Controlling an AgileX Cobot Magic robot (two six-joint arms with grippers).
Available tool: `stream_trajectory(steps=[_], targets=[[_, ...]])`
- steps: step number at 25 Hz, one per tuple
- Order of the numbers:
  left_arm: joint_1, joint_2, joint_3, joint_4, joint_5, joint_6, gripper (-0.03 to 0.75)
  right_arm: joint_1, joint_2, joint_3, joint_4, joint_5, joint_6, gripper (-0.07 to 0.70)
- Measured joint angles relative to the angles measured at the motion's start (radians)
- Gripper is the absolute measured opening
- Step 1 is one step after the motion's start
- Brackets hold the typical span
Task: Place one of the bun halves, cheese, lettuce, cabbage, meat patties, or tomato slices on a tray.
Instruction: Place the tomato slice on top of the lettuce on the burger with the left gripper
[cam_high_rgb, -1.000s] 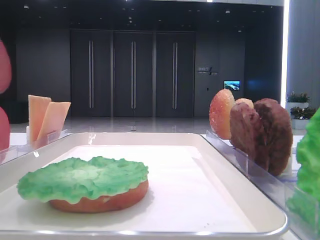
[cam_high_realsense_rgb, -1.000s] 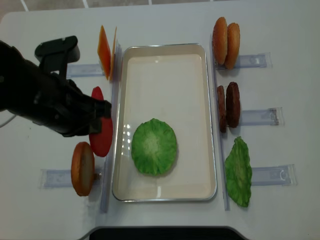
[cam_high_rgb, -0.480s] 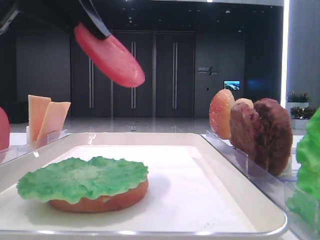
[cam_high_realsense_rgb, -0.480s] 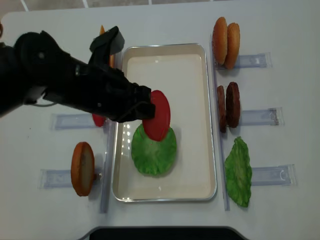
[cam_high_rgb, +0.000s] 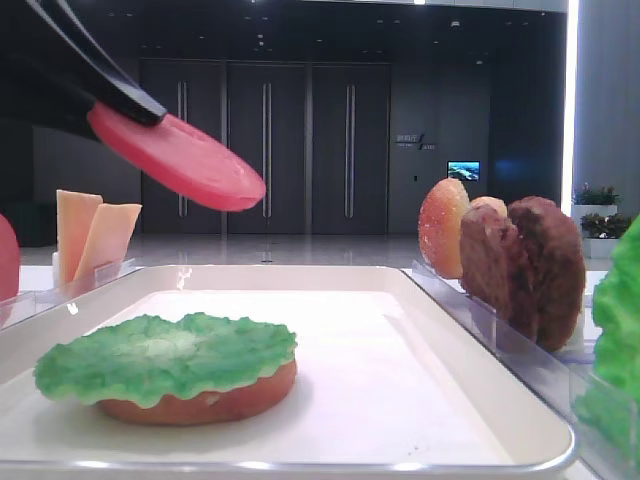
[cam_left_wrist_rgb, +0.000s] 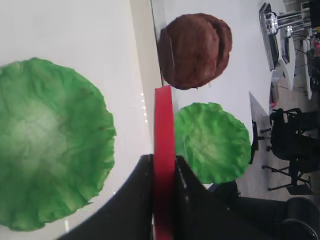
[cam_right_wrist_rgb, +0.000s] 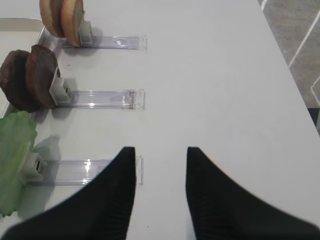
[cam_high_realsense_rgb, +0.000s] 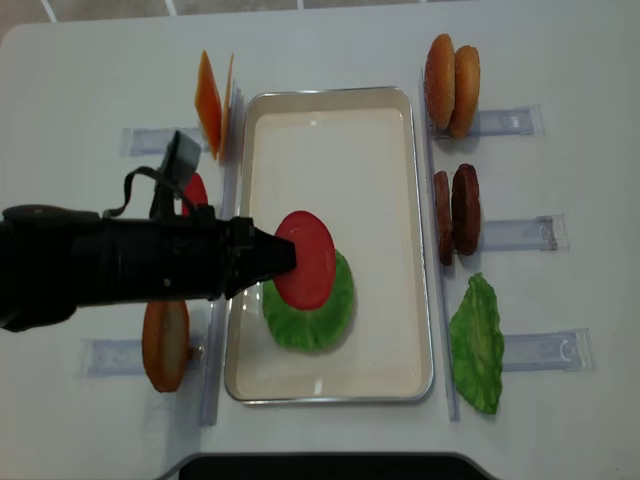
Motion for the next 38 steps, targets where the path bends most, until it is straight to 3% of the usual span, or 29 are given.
stream_trajectory(steps=[31,34,38], targets=[[0.0,0.268,0.0,-0.092,0.028,0.181,0.057,0.0,0.0,0.0,0.0,0.0,0.0,0.242],[0.0,0.268,0.0,-0.092,0.028,0.187,0.113,0.0,0.0,0.0,0.0,0.0,0.0,0.242],[0.0,0.268,0.0,-0.092,0.028,0.186,0.316,0.0,0.0,0.0,0.0,0.0,0.0,0.242]])
